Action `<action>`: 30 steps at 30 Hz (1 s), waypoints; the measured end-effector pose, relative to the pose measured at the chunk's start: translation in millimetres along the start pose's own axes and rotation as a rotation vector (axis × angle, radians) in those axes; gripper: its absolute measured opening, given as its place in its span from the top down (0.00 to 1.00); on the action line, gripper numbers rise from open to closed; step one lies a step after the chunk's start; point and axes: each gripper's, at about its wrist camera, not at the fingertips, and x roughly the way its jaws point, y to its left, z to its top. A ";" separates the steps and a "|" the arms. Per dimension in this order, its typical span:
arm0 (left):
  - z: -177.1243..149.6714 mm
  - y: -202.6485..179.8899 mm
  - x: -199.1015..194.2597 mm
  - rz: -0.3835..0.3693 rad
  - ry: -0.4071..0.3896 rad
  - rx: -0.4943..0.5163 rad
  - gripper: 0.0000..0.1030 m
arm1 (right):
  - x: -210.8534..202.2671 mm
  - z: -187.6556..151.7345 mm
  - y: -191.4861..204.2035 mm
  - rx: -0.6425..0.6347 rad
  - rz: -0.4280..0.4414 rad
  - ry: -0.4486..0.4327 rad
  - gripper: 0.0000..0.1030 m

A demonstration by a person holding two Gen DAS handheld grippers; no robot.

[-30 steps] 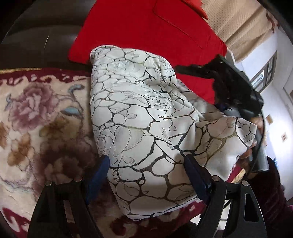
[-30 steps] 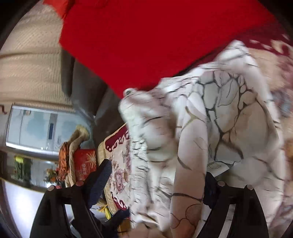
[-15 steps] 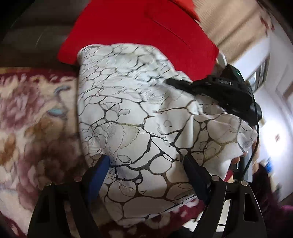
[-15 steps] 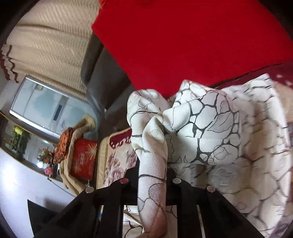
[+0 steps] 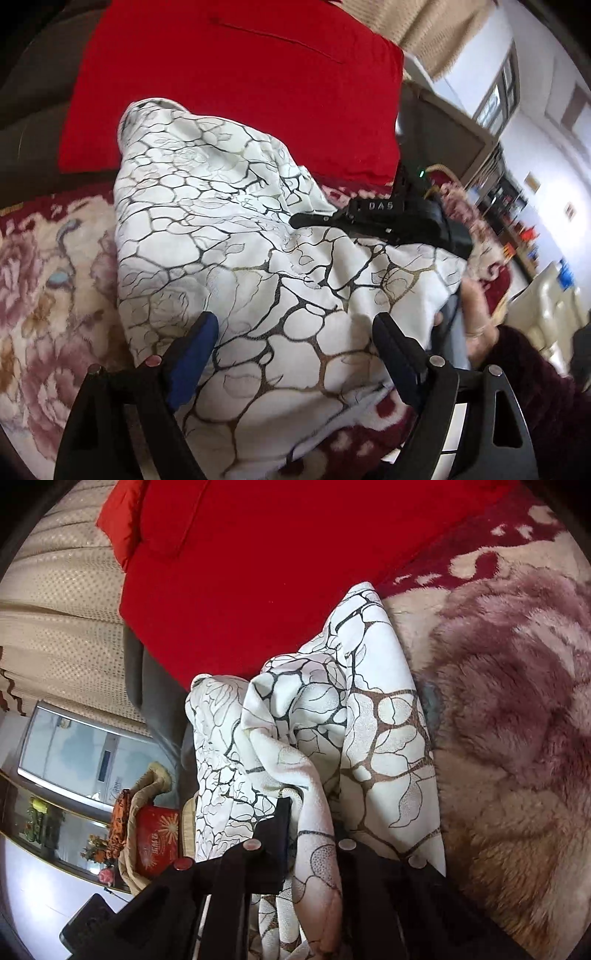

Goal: Fold large clothes

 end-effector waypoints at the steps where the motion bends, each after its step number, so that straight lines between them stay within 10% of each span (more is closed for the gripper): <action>1: -2.7 3.3 -7.4 -0.017 -0.009 -0.016 0.18 | 0.7 1.4 1.6 0.007 0.001 0.011 0.86; 7: -0.8 4.4 -54.1 0.044 -0.135 -0.009 0.17 | -24.7 6.4 22.7 0.018 -0.072 0.044 0.45; 15: -8.5 -1.5 -22.6 0.094 -0.054 -0.100 0.17 | -71.7 -13.9 134.6 -0.305 -0.076 -0.044 0.44; 21: -24.6 -34.0 -8.5 0.137 -0.033 -0.020 0.17 | -31.5 -44.6 152.5 -0.314 -0.048 0.094 0.62; 23: -25.4 -41.9 -2.4 0.158 -0.016 0.010 0.17 | -18.0 -53.4 122.9 -0.259 -0.156 0.113 0.64; 26: -26.6 -53.5 3.3 0.187 -0.004 0.079 0.17 | -17.2 -53.2 75.1 -0.172 -0.234 0.074 1.00; 30: -26.8 -77.4 16.6 0.205 0.003 0.182 0.15 | -28.4 -55.1 27.9 -0.068 -0.150 0.021 1.00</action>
